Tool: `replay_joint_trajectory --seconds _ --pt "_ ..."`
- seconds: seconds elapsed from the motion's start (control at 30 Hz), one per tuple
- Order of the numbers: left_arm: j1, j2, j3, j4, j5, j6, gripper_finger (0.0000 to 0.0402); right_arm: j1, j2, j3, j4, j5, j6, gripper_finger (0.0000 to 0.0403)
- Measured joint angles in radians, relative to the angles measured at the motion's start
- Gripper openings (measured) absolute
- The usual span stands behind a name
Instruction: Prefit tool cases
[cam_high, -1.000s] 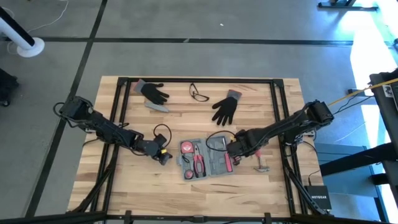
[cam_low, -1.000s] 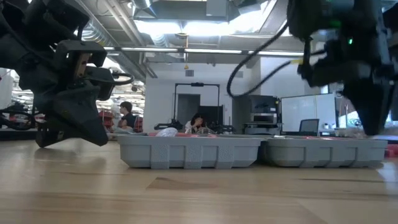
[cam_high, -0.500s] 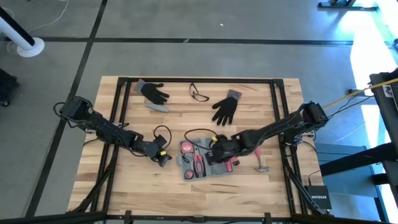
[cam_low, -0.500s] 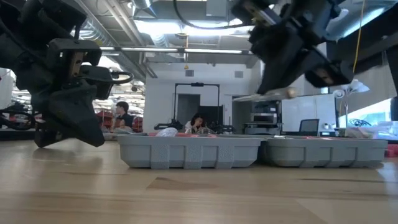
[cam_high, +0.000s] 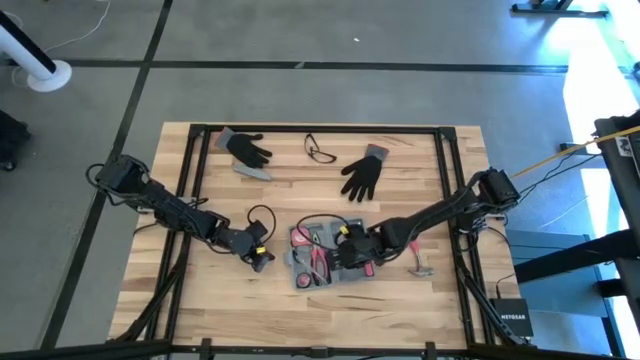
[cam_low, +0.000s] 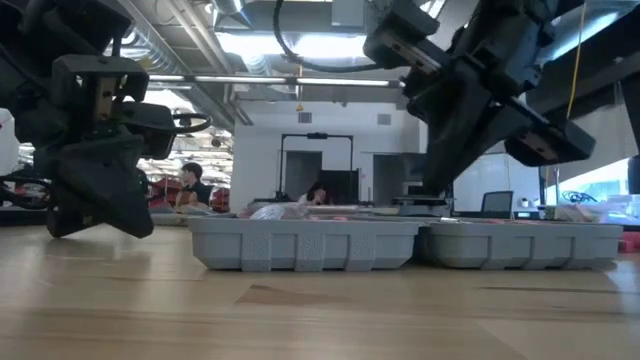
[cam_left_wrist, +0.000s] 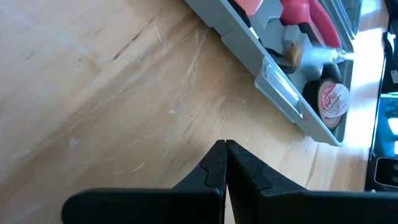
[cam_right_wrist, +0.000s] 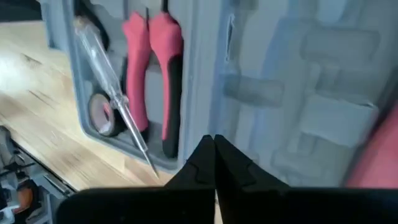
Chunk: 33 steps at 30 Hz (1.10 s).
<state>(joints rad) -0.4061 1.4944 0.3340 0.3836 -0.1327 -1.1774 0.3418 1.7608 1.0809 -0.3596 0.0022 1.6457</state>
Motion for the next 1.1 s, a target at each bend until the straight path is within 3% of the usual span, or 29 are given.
replay_joint_trajectory --seconds 0.27,0.43,0.63,0.77,0.9,1.1 --pt "0.000 -0.005 0.000 0.001 0.027 0.051 0.0000 -0.024 -0.085 0.001 -0.020 0.040 -0.153 0.0001" --pt "0.004 -0.046 -0.002 -0.048 0.110 0.172 0.0014 -0.029 -0.113 0.001 -0.074 0.003 -0.249 0.0004" --pt "0.039 -0.219 -0.002 -0.076 0.198 0.334 0.0070 -0.029 -0.142 0.001 -0.151 -0.062 -0.342 0.0060" --pt "0.041 -0.343 0.014 -0.180 0.221 0.445 0.0102 -0.028 -0.143 0.001 -0.173 -0.105 -0.369 0.0108" --pt "0.061 -0.358 0.122 -0.289 0.224 0.679 0.0122 -0.028 -0.135 0.001 -0.166 -0.108 -0.371 0.0135" --pt "0.140 -0.173 0.310 -0.449 0.212 1.078 0.0140 -0.028 -0.135 0.001 -0.166 -0.074 -0.383 0.0139"
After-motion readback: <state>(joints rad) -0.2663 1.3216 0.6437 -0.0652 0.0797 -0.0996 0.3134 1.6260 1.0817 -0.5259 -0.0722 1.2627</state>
